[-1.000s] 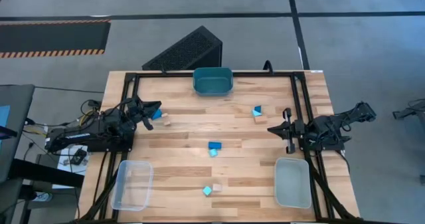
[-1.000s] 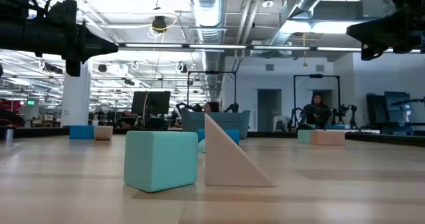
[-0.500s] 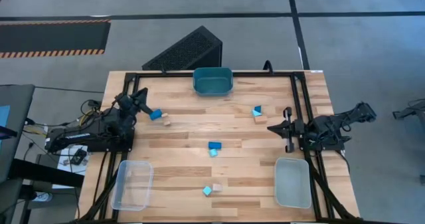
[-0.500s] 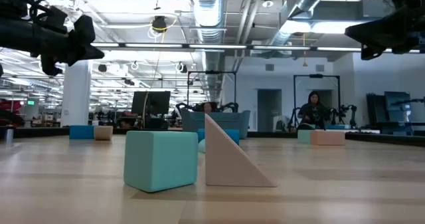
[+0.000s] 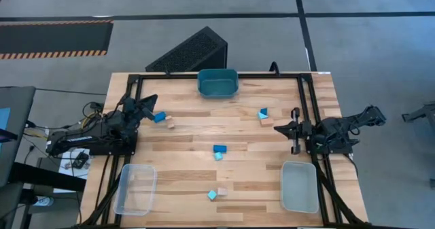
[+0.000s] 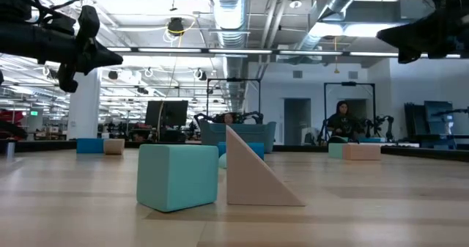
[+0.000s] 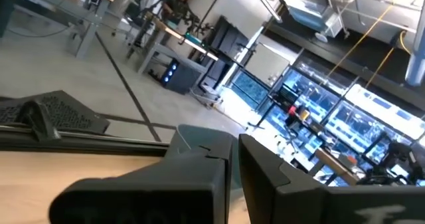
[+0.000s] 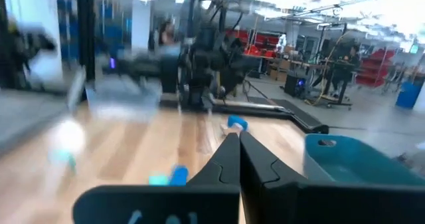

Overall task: Sort & place blocks by color
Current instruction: Put the top left blue block into the blue bin

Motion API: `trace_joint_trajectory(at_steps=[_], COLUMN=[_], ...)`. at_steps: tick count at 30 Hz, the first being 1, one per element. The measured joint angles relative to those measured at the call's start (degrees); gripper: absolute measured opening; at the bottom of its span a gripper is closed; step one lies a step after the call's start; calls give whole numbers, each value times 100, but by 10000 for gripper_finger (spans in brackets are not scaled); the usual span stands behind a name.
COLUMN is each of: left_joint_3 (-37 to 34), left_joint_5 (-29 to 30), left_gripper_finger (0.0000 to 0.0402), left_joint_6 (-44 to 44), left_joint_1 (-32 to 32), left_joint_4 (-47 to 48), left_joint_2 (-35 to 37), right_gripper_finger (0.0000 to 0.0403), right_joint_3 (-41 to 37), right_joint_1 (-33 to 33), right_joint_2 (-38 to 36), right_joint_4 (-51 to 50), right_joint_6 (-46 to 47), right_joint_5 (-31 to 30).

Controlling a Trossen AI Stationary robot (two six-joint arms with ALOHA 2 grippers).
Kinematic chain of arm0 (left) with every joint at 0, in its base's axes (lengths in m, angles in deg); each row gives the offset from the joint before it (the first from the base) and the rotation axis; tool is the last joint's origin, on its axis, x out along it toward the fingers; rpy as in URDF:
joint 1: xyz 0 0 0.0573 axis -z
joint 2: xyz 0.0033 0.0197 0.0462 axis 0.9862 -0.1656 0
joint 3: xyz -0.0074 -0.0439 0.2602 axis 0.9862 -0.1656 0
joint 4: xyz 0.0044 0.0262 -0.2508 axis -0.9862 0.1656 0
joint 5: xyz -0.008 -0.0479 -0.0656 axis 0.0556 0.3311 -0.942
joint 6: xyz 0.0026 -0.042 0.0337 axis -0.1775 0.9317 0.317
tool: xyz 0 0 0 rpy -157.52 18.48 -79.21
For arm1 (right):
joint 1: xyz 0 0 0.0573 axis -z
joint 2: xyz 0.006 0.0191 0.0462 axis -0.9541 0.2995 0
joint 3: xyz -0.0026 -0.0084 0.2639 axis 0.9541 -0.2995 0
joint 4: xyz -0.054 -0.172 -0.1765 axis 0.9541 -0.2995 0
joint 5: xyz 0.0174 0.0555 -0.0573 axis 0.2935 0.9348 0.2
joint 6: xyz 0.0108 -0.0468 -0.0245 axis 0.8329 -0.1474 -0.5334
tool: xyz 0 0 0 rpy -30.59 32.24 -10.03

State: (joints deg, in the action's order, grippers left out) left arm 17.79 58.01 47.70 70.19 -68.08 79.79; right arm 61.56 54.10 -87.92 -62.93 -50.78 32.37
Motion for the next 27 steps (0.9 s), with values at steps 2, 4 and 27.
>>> trace_joint_trajectory(at_steps=[2, 4, 27], left_joint_3=[0, 0, 192], left_joint_5=[9, 84, -282], left_gripper_finger=[16, 16, 16], left_joint_6=[95, 212, 1784], left_joint_1=[-2, -4, 799], left_joint_4=[-22, -14, -452], left_joint_2=[2, 2, -2074], right_gripper_finger=[10, 10, 11], right_joint_3=[0, 0, 0], right_joint_1=[57, 130, 1786], right_joint_2=[-2, -2, 0], right_joint_4=[112, 134, -309], right_joint_6=[532, 1224, 4247], right_joint_5=[-273, -516, -844])
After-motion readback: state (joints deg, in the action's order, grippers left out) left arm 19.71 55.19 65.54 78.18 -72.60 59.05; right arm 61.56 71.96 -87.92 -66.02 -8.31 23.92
